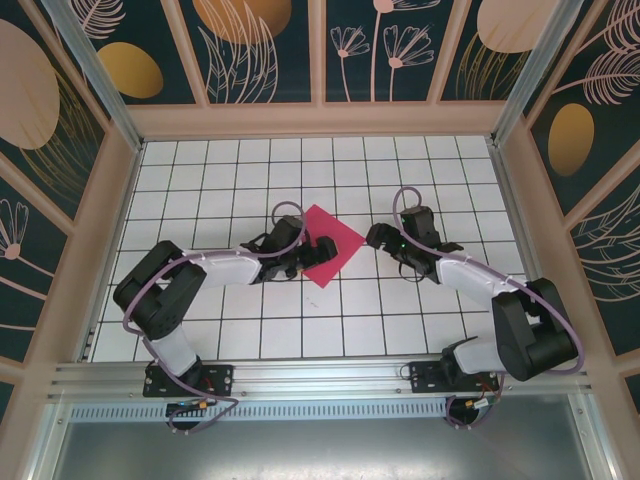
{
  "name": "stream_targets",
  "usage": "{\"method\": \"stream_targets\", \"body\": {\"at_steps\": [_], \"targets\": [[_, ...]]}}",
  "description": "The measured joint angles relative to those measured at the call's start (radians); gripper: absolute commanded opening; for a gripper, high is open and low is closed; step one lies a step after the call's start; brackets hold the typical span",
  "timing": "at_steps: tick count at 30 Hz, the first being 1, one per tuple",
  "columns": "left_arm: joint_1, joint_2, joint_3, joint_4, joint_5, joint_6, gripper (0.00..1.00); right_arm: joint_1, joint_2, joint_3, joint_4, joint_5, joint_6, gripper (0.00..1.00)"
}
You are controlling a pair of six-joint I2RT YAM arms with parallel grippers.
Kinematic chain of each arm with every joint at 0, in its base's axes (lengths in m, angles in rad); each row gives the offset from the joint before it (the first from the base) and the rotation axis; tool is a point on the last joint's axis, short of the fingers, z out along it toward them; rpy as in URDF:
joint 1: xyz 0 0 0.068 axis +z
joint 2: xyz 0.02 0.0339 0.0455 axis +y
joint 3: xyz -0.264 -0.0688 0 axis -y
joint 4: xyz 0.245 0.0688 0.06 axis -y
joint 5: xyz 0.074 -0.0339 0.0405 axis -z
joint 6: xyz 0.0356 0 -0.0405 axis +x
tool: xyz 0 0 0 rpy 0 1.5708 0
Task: Fold a paper plane with a square sheet of paper (pick it up from the middle)
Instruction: Move the square sheet of paper to the center of the table, then rotate the square sheet of paper at the center of the table.
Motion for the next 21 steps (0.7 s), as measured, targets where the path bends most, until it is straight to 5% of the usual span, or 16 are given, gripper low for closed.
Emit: {"method": "stream_targets", "body": {"at_steps": [7, 14, 21], "targets": [[-0.074, -0.049, 0.006, -0.034, -0.056, -0.074, 0.98, 0.000, -0.006, -0.028, 0.023, -0.099, 0.079, 0.76], [0.061, -0.108, 0.109, -0.122, -0.108, 0.070, 0.93, 0.016, 0.009, -0.053, 0.108, -0.203, 0.150, 0.73], [0.104, 0.032, 0.233, -0.212, -0.106, 0.209, 0.83, 0.053, 0.140, 0.000, 0.163, -0.237, 0.190, 0.70]]}}
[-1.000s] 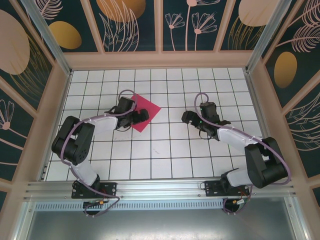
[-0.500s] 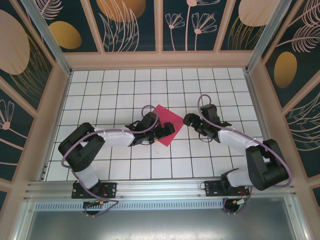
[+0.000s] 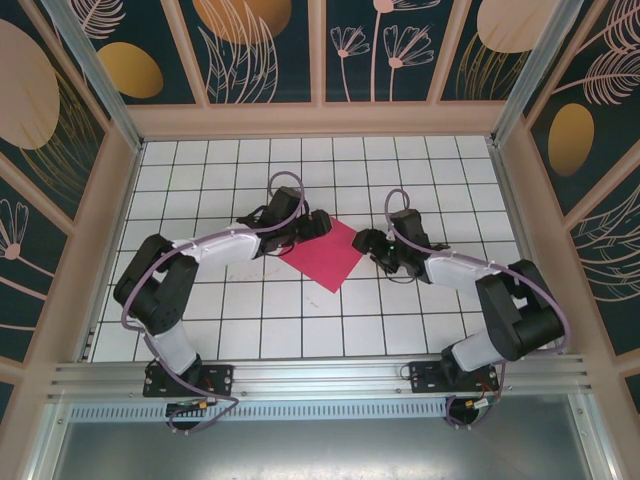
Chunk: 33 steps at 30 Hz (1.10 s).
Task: Fold a paper plane with a square sheet of paper (pick it up from the middle)
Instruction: Rotate the square sheet of paper at the center of the table.
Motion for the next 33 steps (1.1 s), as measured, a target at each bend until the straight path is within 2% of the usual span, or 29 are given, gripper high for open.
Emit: {"method": "stream_targets", "body": {"at_steps": [6, 15, 18, 25, 33], "targets": [[-0.004, 0.043, -0.019, -0.024, 0.019, 0.025, 0.79, 0.001, 0.120, 0.072, 0.019, -0.010, 0.009, 0.70], [-0.005, 0.030, -0.143, 0.087, 0.085, -0.003, 0.73, -0.005, 0.210, 0.156, -0.019, -0.022, 0.008, 0.70], [-0.020, 0.016, -0.169, 0.116, 0.098, -0.027, 0.74, -0.014, 0.228, 0.187, -0.063, -0.041, 0.005, 0.70], [-0.133, -0.005, -0.193, 0.138, 0.108, -0.114, 0.79, -0.026, 0.288, 0.280, -0.118, -0.066, -0.037, 0.71], [-0.163, -0.094, -0.269, 0.140, 0.102, -0.216, 0.83, -0.047, 0.305, 0.336, -0.163, 0.035, -0.150, 0.75]]}}
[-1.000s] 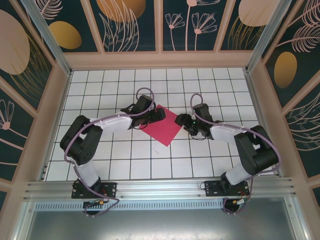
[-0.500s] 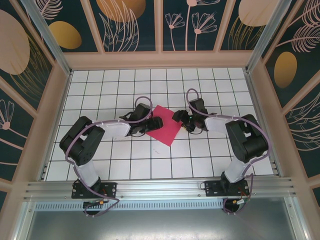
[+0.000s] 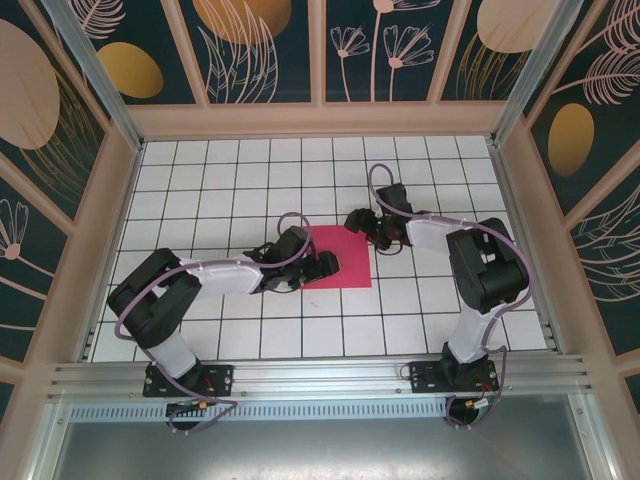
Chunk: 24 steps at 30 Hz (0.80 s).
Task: Fold a paper plane with a square sheet of paper (pick it up from the middle)
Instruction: Rotate the square sheet of paper at the center of the table, then fold the square sheet of paper in half at the center of the table.
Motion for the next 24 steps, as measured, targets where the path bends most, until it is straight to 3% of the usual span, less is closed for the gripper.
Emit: {"method": "stream_targets", "body": {"at_steps": [5, 10, 14, 18, 24], "targets": [[0.000, -0.075, -0.002, -0.003, -0.021, -0.018, 0.86, -0.003, -0.019, 0.006, -0.055, 0.052, -0.043, 0.79], [0.014, -0.237, -0.003, -0.056, -0.149, -0.007, 0.90, 0.052, -0.047, 0.096, -0.248, 0.248, -0.067, 0.85], [0.101, -0.329, -0.050, -0.066, -0.204, 0.014, 0.92, 0.120, -0.047, 0.212, -0.369, 0.390, -0.067, 0.86], [0.185, -0.377, -0.117, -0.102, -0.266, 0.050, 0.96, 0.196, -0.042, 0.259, -0.442, 0.406, -0.061, 0.87], [0.205, -0.425, -0.150, -0.131, -0.331, 0.098, 0.99, 0.313, 0.076, 0.374, -0.538, 0.408, -0.012, 0.89]]}}
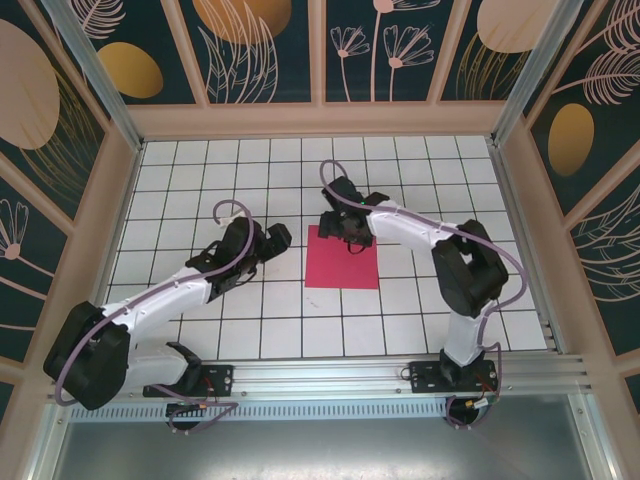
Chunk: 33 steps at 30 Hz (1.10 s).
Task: Fold a paper plane with a square sheet of paper (pick it up from the middle)
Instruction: Fold the square sheet of paper in half at the center of the table.
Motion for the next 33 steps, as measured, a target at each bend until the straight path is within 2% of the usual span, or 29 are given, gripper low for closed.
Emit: {"method": "stream_targets", "body": {"at_steps": [6, 15, 22, 27, 33], "targets": [[0.004, -0.020, -0.012, 0.002, -0.024, 0.034, 0.98, 0.028, 0.115, 0.025, -0.071, 0.013, 0.034, 0.89], [0.004, -0.023, -0.048, 0.002, -0.023, 0.044, 0.99, 0.031, 0.147, 0.050, -0.098, 0.029, 0.040, 0.88], [0.005, -0.025, -0.054, 0.007, -0.022, 0.044, 0.98, 0.031, 0.150, 0.051, -0.104, 0.039, 0.032, 0.79], [0.005, -0.025, -0.054, 0.010, -0.018, 0.044, 0.98, 0.038, 0.157, 0.063, -0.108, 0.050, 0.028, 0.76], [0.005, -0.024, -0.054, 0.010, -0.007, 0.044, 0.98, 0.039, 0.157, 0.064, -0.102, 0.046, 0.009, 0.59]]}}
